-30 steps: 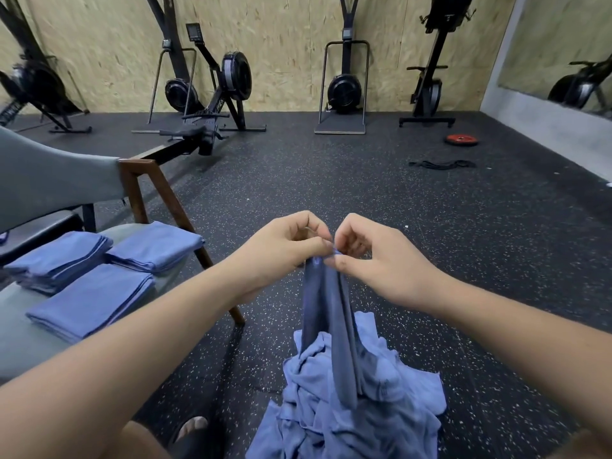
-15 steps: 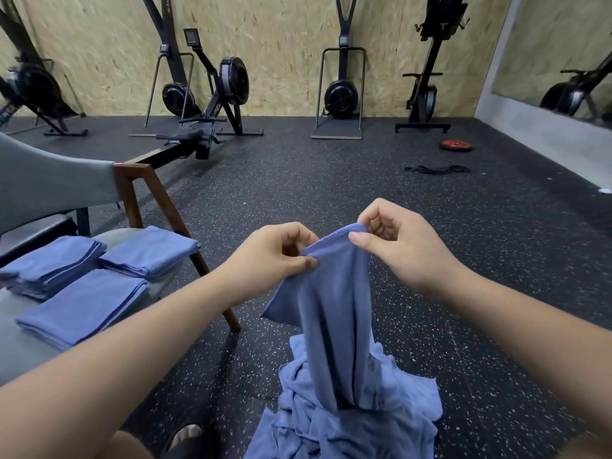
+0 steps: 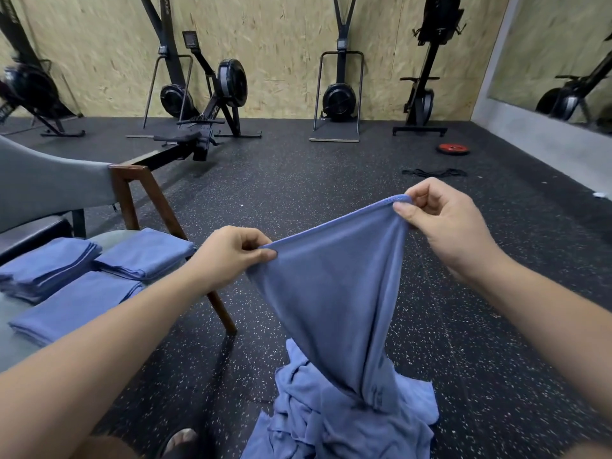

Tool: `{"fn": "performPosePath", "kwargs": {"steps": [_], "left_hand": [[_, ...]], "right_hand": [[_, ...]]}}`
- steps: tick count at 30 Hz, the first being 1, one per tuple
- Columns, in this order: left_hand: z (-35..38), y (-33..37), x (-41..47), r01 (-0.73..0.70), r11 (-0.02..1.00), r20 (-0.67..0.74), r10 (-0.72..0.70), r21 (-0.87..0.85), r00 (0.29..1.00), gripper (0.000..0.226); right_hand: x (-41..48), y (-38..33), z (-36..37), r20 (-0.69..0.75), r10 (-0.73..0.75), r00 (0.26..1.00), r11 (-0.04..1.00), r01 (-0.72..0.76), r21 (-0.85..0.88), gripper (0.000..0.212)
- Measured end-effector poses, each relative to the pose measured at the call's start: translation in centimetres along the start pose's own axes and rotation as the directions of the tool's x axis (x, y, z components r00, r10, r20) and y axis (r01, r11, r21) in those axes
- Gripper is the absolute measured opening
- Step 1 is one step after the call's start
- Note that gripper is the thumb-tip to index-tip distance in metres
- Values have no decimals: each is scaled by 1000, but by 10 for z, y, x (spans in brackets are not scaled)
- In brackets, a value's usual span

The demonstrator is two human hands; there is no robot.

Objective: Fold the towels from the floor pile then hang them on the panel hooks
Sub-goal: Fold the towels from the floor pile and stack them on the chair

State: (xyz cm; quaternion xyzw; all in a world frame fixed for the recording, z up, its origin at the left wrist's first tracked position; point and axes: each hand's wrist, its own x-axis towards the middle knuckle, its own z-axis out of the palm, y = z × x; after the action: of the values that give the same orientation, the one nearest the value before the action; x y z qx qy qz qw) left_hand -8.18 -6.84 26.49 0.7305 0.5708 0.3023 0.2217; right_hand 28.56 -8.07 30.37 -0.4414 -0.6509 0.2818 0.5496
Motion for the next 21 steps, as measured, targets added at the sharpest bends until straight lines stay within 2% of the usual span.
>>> {"fn": "performPosePath", "kwargs": {"steps": [4, 7, 12, 17, 21], "left_hand": [[-8, -5, 0, 34, 987, -56, -43, -160, 997, 5], [-11, -5, -1, 55, 979, -92, -74, -196, 993, 8], [-7, 1, 0, 80, 959, -161, -128, -273, 979, 14], [-7, 36, -3, 37, 902, -242, -155, -430, 958, 19], [0, 68, -11, 1, 837, -216, -142, -547, 966, 21]], "right_hand": [[5, 1, -10, -101, 41, 994, 998, -35, 60, 8], [7, 3, -14, -145, 78, 986, 994, -66, 85, 12], [4, 1, -12, -137, 109, 985, 992, -99, 75, 6], [-3, -11, -3, -152, 105, 983, 993, -94, 78, 14], [-11, -26, 11, -129, 67, 989, 994, -55, 95, 16]]}}
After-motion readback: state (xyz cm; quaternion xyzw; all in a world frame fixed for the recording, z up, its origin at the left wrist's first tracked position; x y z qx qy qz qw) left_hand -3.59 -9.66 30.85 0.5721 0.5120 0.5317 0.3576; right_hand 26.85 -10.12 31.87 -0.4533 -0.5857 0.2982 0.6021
